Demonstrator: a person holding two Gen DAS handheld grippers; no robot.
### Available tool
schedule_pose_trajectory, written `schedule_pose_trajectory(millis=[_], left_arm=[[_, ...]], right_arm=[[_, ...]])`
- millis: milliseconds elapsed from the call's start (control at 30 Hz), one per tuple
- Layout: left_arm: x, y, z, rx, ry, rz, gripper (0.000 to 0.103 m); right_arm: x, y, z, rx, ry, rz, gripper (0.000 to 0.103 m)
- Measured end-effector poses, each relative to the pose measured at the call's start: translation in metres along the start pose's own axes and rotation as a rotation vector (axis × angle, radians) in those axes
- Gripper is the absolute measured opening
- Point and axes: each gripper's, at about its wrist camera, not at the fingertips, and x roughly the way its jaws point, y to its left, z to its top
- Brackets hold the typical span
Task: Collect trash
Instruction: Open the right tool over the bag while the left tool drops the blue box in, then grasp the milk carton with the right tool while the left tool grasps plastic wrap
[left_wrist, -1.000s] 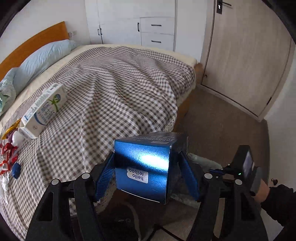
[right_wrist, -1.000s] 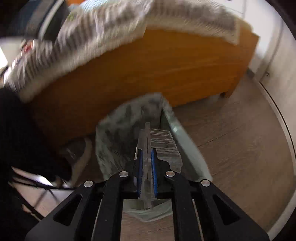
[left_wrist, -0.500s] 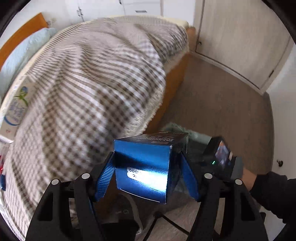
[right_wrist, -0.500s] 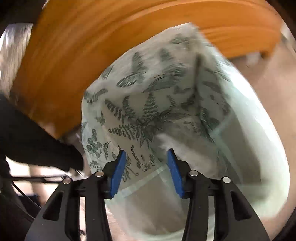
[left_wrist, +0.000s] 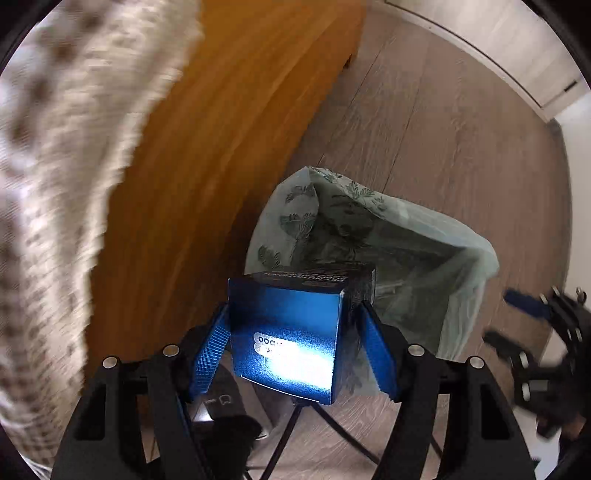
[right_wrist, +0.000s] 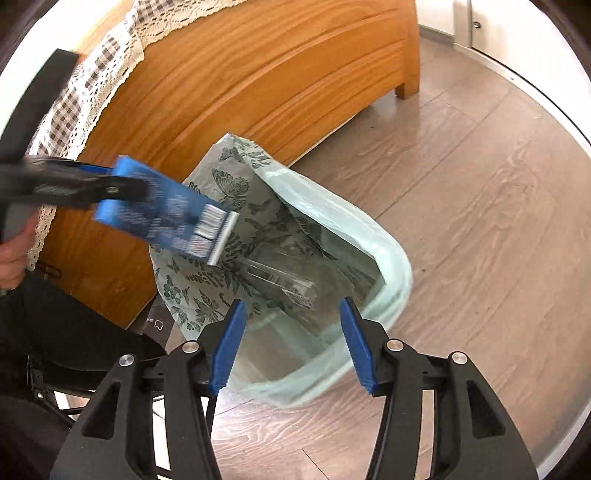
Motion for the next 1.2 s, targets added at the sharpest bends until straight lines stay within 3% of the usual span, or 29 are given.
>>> schedule_pose_trajectory(millis=[167, 300, 500, 800, 900, 1000, 1100, 1200], left_arm=[[0.014, -0.011, 0.009, -0.023, -0.054, 0.014, 0.069], [0.011, -0.002, 0.003, -0.084, -0.068, -0.067, 0.078], [-0.012, 0.02, -0.005, -0.122, -0.128, -0.086, 0.08], [-0.068, 0.047, -0.029, -0.136, -0.203, -0.106, 0.08], [-0.089, 0.055, -0.041, -0.153, -0.246, -0.115, 0.081], [-0.107, 0.063, -0.048, -0.152, -0.302, -0.063, 0.081], [-0.123, 0.072, -0.052, -0.155, -0.317, -0.096, 0.081], [-0.148, 0.085, -0.065, -0.154, -0.383, -0.086, 0.081]], right_arm=[[0.016, 0.0, -0.01, 0.013, 0.027, 0.028, 0.052], [0.018, 0.011, -0.016, -0.019, 0.056, 0.042, 0.052], [0.027, 0.023, -0.019, -0.042, 0.083, 0.048, 0.052], [0.022, 0.028, -0.006, -0.055, 0.068, 0.001, 0.052], [0.013, 0.033, -0.001, -0.067, 0.057, -0.019, 0.052], [0.002, 0.04, 0.005, -0.09, 0.044, -0.041, 0.052], [-0.006, 0.049, 0.012, -0.117, 0.039, -0.083, 0.052], [-0.016, 0.062, 0.02, -0.137, 0.032, -0.115, 0.052]])
